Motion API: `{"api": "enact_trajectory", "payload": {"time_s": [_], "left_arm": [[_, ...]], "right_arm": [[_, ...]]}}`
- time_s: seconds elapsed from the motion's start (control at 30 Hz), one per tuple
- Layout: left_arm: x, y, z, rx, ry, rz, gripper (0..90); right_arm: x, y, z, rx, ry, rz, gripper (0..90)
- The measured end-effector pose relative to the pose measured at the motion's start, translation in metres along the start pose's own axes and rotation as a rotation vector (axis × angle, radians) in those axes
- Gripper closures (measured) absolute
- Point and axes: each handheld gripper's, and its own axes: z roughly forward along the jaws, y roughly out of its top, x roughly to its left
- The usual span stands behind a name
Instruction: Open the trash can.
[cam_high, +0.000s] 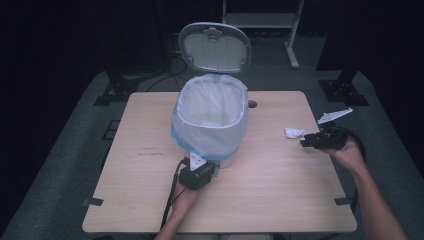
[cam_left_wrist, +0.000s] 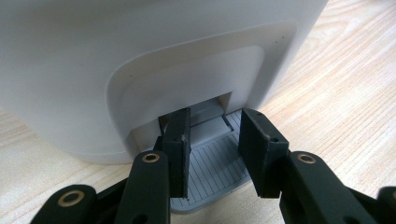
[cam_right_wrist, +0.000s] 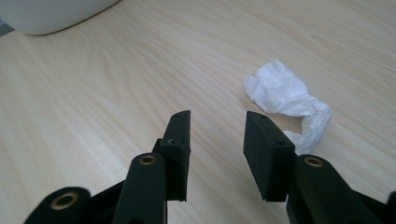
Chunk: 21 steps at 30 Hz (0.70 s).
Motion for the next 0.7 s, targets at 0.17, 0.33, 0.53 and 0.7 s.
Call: {"api": "enact_trajectory", "payload": {"time_s": [0.17,0.33,0.53,0.7], "left_arm": [[0.000,0.000,0.000,0.000,0.000,0.000,64.1],[0.000,0.000,0.000,0.001,0.000,0.000,64.1],[0.000,0.000,0.000,-0.001,-0.001,-0.002,64.1],[0.000,0.000,0.000,0.001,-0.002,-0.002,64.1]], "right_arm": [[-0.006,-0.004,0.010,0.023,-0.037,0.014,61.2],[-0.011,-0.005,0.013,0.028,-0.076,0.022,60.7],[-0.017,-0.006,0.014,0.023,-0.106,0.037,61.1],[-0.020,-0.006,0.017,0.039,-0.129,0.046,62.0]]}}
